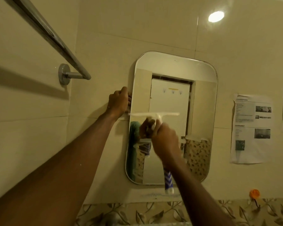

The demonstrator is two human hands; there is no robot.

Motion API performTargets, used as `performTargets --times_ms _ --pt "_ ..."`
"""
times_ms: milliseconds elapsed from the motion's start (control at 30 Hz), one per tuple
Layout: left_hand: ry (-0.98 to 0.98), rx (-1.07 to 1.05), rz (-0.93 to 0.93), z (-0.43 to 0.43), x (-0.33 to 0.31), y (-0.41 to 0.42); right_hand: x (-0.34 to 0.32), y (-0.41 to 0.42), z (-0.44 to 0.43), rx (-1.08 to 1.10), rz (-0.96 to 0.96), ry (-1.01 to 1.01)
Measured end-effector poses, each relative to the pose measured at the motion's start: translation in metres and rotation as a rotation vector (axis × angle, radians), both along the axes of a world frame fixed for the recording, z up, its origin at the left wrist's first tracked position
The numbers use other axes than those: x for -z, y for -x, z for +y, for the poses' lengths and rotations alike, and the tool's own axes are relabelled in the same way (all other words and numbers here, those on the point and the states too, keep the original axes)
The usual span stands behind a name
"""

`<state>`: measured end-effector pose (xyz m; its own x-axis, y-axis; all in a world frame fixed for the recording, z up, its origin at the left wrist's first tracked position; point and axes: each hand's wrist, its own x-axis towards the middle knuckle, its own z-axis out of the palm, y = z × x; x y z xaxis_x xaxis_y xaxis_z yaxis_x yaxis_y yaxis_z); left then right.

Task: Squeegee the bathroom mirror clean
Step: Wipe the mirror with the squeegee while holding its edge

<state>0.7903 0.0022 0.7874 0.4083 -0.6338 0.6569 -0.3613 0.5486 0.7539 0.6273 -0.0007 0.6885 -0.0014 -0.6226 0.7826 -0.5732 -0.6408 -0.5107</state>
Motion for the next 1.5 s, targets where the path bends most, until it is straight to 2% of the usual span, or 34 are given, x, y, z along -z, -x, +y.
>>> performTargets --times_ms 100,167,233,300,367,467,533,667,733,867,967,1033,1200,1300,1367,1500 --pt "0.001 0.004 0.012 0.0 0.001 0.001 0.08 -0.004 0.005 0.051 0.055 -0.098" --pt "0.02 -0.009 0.0 0.0 0.001 0.001 0.106 -0.003 0.009 0.078 0.1 -0.185" --pt "0.029 -0.033 -0.026 0.0 0.003 0.0 0.099 0.006 0.013 0.043 0.098 -0.186" --pt "0.036 -0.062 -0.051 -0.002 0.007 -0.001 0.069 0.023 0.012 0.021 0.031 -0.091" --pt "0.049 -0.121 -0.104 -0.005 0.013 -0.001 0.024 0.044 0.0 0.084 0.004 0.01" --pt "0.072 -0.203 -0.191 -0.007 0.022 -0.001 -0.021 0.069 -0.019 0.13 -0.003 0.047" --pt "0.07 -0.218 -0.232 -0.009 0.032 -0.001 -0.008 0.075 -0.027 0.151 0.001 0.052" --pt "0.048 -0.272 -0.29 -0.011 0.066 -0.001 0.074 0.074 -0.019 0.191 -0.013 0.009" --pt "0.053 -0.302 -0.291 -0.011 0.072 0.0 0.096 0.076 -0.015 0.172 -0.004 -0.034" --pt "0.051 -0.306 -0.312 -0.01 0.07 0.0 0.053 0.099 -0.023 0.08 0.001 0.014" --pt "0.067 -0.328 -0.332 -0.013 0.072 -0.001 -0.004 0.12 -0.034 0.127 -0.039 0.053" --pt "0.087 -0.332 -0.333 -0.016 0.074 -0.002 -0.012 0.128 -0.04 0.158 -0.043 0.053" --pt "0.139 -0.396 -0.36 -0.023 0.078 -0.002 0.083 0.116 -0.042 0.15 -0.144 -0.063" --pt "0.161 -0.416 -0.372 -0.022 0.078 -0.002 0.12 0.117 -0.035 0.184 -0.125 -0.136" --pt "0.168 -0.413 -0.376 -0.021 0.078 -0.002 0.107 0.126 -0.034 0.147 -0.098 -0.134" --pt "0.159 -0.41 -0.391 -0.022 0.078 -0.003 0.023 0.147 -0.048 0.115 -0.12 -0.016"
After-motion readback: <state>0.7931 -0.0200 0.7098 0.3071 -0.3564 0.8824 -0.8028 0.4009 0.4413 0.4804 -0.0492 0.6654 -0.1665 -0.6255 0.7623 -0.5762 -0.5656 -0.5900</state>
